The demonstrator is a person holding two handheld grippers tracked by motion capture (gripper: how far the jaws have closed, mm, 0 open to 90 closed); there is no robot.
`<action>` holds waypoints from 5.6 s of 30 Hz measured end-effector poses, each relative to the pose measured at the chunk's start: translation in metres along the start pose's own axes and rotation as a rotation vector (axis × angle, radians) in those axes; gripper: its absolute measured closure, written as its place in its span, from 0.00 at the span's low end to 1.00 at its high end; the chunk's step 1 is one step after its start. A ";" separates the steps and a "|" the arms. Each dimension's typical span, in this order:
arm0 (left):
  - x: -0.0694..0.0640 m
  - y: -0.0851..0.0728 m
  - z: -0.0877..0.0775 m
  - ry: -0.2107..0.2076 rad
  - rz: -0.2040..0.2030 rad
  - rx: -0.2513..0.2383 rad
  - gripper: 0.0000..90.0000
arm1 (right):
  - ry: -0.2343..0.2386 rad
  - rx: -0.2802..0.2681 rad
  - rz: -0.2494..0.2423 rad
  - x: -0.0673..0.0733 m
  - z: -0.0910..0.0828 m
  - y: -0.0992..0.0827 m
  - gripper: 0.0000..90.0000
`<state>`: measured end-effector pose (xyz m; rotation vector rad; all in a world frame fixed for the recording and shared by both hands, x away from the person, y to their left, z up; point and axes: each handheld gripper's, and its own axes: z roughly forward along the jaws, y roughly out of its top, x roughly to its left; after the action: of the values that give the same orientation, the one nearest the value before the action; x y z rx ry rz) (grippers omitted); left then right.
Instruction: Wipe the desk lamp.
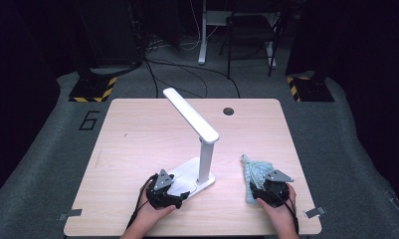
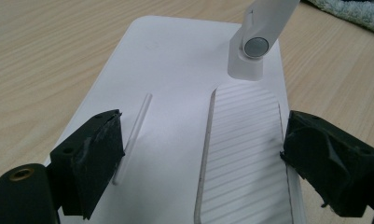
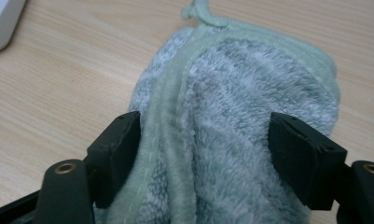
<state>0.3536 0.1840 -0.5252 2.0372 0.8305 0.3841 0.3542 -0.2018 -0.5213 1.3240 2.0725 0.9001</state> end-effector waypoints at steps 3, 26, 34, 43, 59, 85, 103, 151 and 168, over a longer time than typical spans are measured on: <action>0.000 0.000 0.000 0.001 -0.001 -0.001 0.14 | 0.001 0.005 0.028 0.001 0.000 -0.001 0.28; 0.000 0.000 0.000 0.000 -0.001 0.000 0.14 | 0.008 0.063 0.027 0.007 -0.002 0.007 0.55; -0.002 0.000 0.000 0.008 -0.013 -0.005 0.14 | 0.044 0.054 -0.004 0.016 -0.005 0.011 0.73; -0.002 0.000 0.000 0.006 -0.011 -0.006 0.14 | 0.179 -0.067 0.085 0.031 -0.022 0.024 0.75; -0.003 -0.001 0.001 0.016 -0.014 -0.015 0.14 | 0.315 -0.091 0.062 0.089 -0.021 0.067 0.75; -0.002 0.001 0.001 0.000 0.007 -0.004 0.15 | 0.430 -0.179 -0.094 0.137 -0.039 0.079 0.71; -0.003 0.001 0.001 -0.008 0.013 -0.003 0.16 | 0.424 -0.069 -0.044 0.125 0.013 0.053 0.73; -0.004 0.001 0.004 0.011 -0.001 -0.024 0.16 | 0.463 -0.534 0.140 0.108 -0.116 0.168 0.74; -0.003 0.002 0.003 0.003 0.001 -0.015 0.16 | 0.391 -0.531 0.047 0.117 -0.101 0.159 0.74</action>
<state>0.3537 0.1793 -0.5256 2.0237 0.8261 0.3927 0.3274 -0.0723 -0.3435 0.9649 1.8689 1.6977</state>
